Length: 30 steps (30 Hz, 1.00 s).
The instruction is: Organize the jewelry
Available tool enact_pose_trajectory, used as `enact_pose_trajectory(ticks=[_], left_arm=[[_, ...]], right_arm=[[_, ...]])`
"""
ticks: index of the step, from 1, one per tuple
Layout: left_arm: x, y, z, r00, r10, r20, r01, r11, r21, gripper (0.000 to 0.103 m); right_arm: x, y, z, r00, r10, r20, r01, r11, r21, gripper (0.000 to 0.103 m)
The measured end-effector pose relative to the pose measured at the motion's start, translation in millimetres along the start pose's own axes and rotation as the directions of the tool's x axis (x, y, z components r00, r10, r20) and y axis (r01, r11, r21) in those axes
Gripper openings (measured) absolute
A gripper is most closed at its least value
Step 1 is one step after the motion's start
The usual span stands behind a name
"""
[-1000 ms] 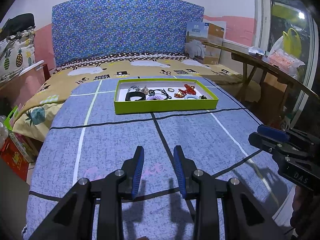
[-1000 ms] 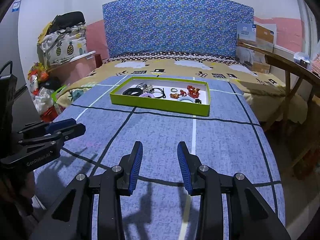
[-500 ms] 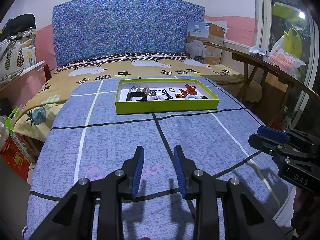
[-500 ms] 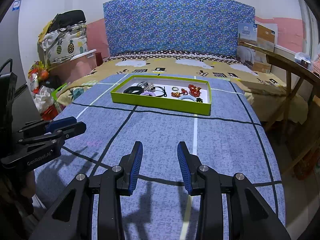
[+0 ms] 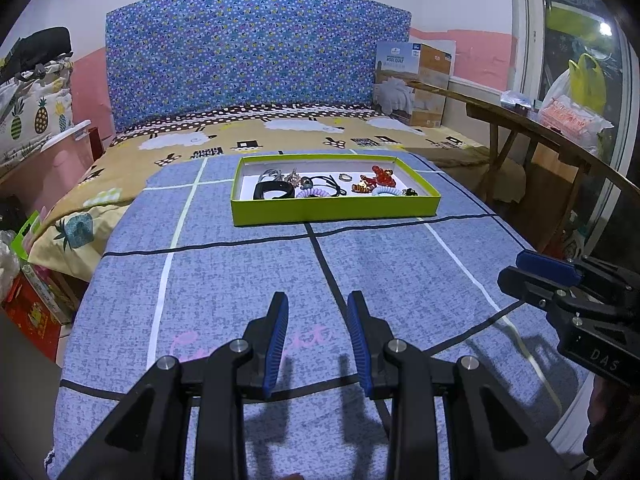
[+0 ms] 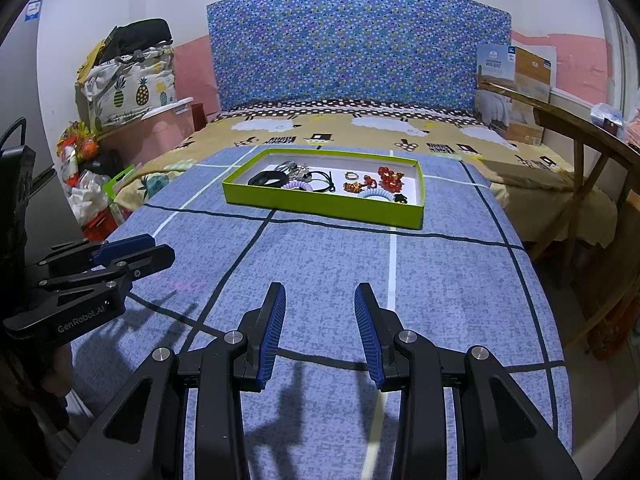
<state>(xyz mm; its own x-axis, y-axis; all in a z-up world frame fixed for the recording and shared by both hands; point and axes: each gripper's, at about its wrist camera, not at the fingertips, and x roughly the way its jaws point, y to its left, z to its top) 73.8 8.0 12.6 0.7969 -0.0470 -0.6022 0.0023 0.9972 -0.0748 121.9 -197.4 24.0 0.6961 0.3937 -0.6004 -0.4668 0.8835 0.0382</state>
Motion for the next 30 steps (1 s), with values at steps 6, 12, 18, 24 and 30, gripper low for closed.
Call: enact_pose_trajectory(ticks=[6, 12, 18, 24, 30], left_arm=[[0.4, 1.9, -2.3, 1.000, -0.010, -0.009, 0.010, 1.000, -0.002, 0.032], [1.0, 1.4, -3.0, 1.000, -0.012, -0.009, 0.012, 1.000, -0.001, 0.032], [0.7, 0.0, -3.2, 1.000, -0.011, -0.010, 0.011, 1.000, -0.007, 0.032], [1.6, -1.9, -4.2, 1.000, -0.005, -0.016, 0.005, 1.000, -0.007, 0.032], [2.3, -5.2, -5.6, 1.000, -0.003, -0.024, 0.003, 1.000, 0.004, 0.032]], right_arm=[[0.1, 2.2, -1.6, 1.000, 0.000, -0.002, 0.000, 1.000, 0.000, 0.037], [0.4, 3.6, -2.9, 1.000, 0.000, -0.005, 0.000, 1.000, -0.001, 0.037], [0.4, 3.8, -2.5, 1.000, 0.000, -0.006, 0.000, 1.000, 0.000, 0.037], [0.3, 3.9, -3.9, 1.000, 0.001, -0.008, -0.001, 1.000, -0.001, 0.037], [0.3, 4.1, -3.5, 1.000, 0.000, -0.008, 0.000, 1.000, -0.002, 0.037]])
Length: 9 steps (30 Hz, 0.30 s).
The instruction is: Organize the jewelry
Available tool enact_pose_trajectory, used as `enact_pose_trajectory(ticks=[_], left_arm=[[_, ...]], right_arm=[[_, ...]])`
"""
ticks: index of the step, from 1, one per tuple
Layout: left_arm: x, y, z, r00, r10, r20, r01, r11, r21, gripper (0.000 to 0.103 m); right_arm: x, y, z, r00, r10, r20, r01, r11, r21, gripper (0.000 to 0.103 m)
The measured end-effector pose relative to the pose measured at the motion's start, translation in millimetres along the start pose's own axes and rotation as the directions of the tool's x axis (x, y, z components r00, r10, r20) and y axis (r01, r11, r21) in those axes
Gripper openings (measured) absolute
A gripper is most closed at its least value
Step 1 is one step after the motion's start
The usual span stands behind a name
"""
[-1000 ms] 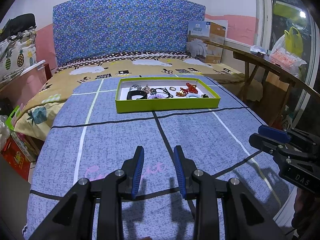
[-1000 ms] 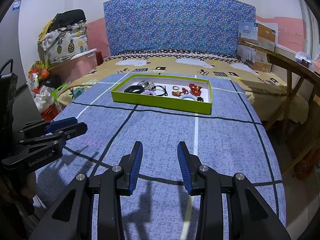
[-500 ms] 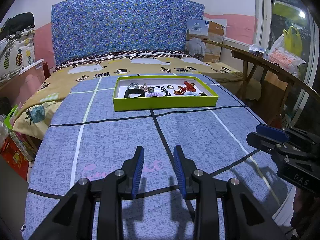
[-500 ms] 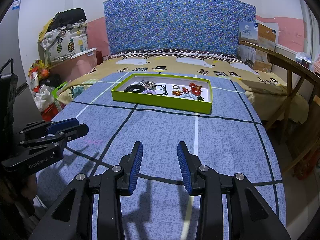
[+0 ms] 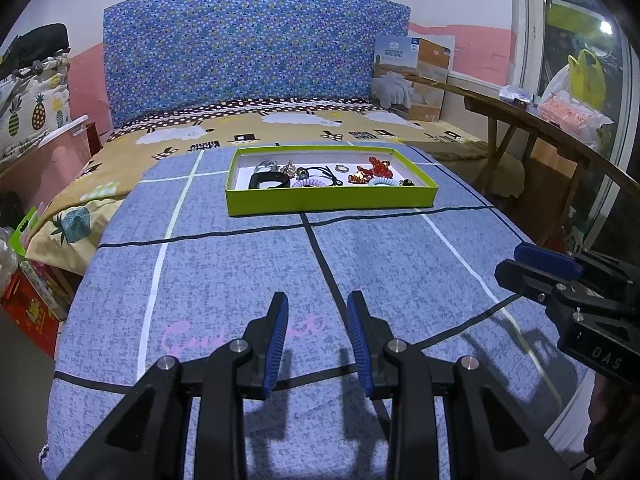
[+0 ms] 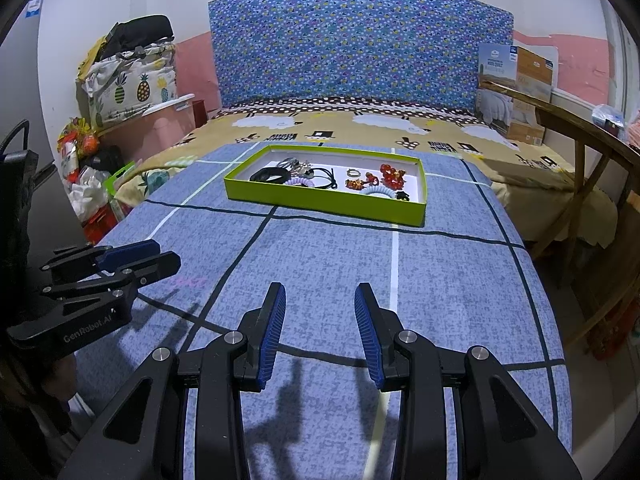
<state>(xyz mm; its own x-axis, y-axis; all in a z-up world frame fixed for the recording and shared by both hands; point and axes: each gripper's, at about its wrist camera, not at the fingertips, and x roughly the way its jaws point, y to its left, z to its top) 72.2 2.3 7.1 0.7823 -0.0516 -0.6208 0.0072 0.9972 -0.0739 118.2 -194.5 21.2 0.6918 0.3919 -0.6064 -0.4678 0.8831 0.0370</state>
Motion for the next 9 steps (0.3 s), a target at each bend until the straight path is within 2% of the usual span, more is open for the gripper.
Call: enact_pose_trajectory(ticks=[9], left_arm=[[0.6, -2.2, 0.3, 1.000, -0.001, 0.001, 0.001, 1.000, -0.007, 0.032]], right_arm=[[0.1, -0.3, -0.4, 1.000, 0.001, -0.001, -0.001, 1.000, 0.000, 0.037]])
